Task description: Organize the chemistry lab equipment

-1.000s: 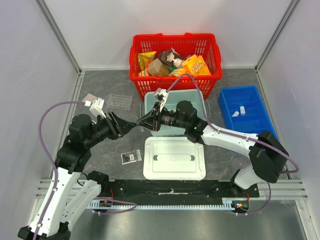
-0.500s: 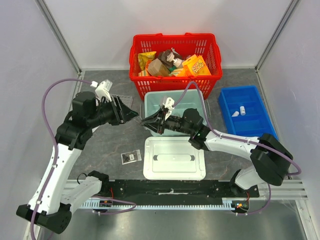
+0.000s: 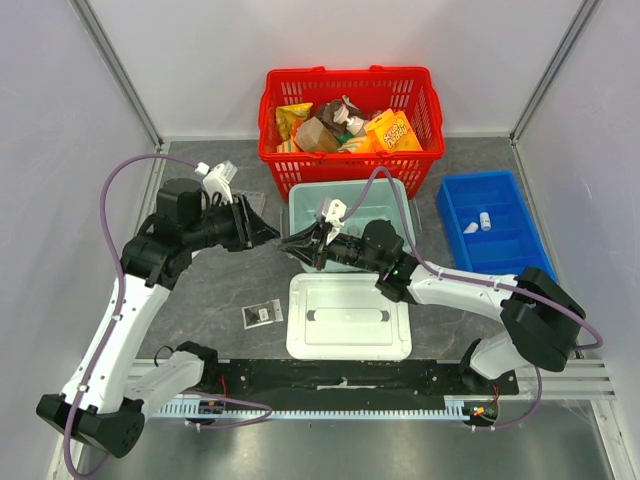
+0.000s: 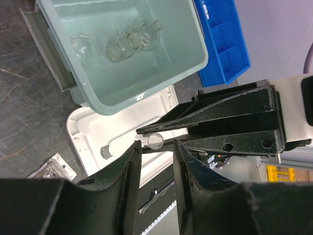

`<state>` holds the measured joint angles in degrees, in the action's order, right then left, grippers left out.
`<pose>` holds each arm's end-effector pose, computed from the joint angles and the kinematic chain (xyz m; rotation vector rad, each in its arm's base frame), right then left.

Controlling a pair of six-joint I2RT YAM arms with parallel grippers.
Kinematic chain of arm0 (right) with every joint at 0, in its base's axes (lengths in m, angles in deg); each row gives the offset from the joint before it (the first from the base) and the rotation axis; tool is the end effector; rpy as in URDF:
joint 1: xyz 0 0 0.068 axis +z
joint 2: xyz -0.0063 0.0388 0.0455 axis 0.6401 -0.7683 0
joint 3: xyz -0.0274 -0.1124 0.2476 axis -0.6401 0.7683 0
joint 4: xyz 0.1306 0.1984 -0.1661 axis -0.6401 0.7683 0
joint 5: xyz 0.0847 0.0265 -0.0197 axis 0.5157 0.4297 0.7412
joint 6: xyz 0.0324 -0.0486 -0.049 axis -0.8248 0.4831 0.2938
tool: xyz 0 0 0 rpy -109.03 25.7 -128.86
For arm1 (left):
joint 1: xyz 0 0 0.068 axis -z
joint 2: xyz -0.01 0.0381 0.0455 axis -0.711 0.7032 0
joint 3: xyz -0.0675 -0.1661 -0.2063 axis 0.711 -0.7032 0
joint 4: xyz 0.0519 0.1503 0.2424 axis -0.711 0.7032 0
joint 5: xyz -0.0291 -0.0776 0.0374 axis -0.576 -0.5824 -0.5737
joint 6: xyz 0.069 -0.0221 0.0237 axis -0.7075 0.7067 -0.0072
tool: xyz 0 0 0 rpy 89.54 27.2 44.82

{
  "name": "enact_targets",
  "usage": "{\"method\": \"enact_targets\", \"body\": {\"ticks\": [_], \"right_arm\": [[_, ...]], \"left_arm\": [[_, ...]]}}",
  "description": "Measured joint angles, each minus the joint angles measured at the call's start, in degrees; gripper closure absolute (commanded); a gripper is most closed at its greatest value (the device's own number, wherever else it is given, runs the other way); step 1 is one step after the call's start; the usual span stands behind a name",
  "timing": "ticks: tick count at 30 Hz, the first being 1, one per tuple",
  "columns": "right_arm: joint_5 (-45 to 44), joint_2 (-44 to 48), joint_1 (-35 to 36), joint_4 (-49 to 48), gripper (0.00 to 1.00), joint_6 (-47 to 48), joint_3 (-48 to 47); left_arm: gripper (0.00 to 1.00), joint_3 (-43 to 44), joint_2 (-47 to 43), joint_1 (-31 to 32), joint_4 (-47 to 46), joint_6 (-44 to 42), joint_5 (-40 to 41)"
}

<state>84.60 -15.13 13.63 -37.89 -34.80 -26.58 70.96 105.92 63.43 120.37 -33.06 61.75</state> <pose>0.2106 0.3220 0.2759 -0.8494 1.3145 1.1611 0.2157 -0.1022 0.3796 0.0975 2.1913 -0.9909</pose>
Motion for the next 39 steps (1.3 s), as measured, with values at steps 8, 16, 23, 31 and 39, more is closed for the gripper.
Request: {"method": "enact_targets", "body": {"ticks": [8,16,23,31,39], "right_arm": [[-1.09,0.0,1.16,0.63,0.82,0.92,-0.2],[-1.64,0.0,1.77,1.64,0.83,1.51,-0.28],[-2.56,-0.17,1.95,1.73,0.83,1.46,-0.31],[-3.04,-0.81,1.97,2.34,0.82,1.4,-0.33],[-4.37,-1.4,2.23,3.13,0.59,1.36,-1.16]], "left_arm": [[0.64,0.0,1.22,0.28,1.66,-1.46,0.2],[0.72,0.0,1.92,0.39,1.68,-2.23,0.26],[0.72,0.0,1.92,0.39,1.97,-2.29,0.44],[0.88,0.0,2.71,0.63,2.95,-3.61,1.29],[0.95,1.81,4.11,1.05,4.92,-5.29,4.17]]}}
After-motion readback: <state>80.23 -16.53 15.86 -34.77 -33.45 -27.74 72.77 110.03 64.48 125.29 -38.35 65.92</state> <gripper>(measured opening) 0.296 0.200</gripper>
